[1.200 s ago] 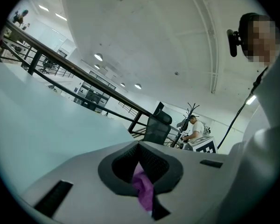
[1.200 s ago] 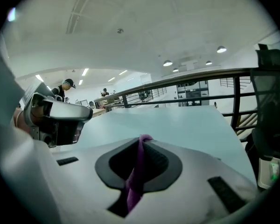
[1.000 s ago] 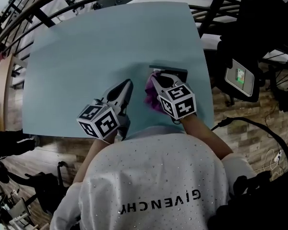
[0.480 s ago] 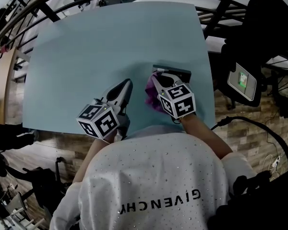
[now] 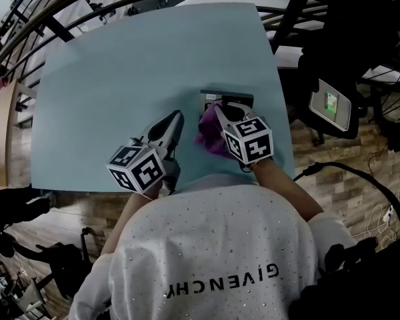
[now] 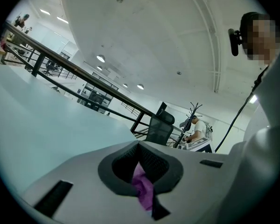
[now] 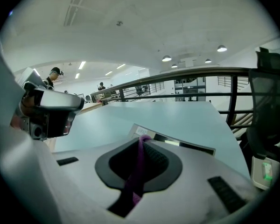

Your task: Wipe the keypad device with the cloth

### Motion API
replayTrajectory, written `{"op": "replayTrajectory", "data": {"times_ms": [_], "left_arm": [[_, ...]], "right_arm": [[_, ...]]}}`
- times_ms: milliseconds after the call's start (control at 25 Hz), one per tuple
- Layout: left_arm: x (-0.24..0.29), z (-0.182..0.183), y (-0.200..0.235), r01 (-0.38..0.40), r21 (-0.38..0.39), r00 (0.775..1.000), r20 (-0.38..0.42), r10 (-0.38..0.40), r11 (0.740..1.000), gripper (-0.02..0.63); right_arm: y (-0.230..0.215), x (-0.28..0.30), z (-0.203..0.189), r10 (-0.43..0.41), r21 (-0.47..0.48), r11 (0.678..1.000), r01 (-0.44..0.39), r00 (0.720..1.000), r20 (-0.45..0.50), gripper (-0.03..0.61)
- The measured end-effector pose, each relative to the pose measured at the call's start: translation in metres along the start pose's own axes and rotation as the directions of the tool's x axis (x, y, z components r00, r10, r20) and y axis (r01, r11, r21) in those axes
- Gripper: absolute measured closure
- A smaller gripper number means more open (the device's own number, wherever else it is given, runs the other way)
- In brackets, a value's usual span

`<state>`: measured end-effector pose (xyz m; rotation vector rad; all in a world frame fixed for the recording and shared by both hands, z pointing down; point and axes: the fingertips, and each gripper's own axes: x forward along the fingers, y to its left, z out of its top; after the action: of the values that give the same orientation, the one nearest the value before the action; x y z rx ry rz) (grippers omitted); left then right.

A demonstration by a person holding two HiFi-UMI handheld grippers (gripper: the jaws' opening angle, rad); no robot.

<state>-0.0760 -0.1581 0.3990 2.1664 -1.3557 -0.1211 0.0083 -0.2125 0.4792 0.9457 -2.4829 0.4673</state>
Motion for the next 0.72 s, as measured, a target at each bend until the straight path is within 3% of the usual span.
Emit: {"op": "replayTrajectory", "data": {"times_ms": [720], "left_arm": [[0.018,-0.015,-0.009,0.012,-0.014,0.998,-0.061,-0.013,1.0,0.614]], "right_arm": [[-0.052,-0.042,-0.015,-0.127,0.118,0.985,0.125,0.992,0.012,0.56]]}}
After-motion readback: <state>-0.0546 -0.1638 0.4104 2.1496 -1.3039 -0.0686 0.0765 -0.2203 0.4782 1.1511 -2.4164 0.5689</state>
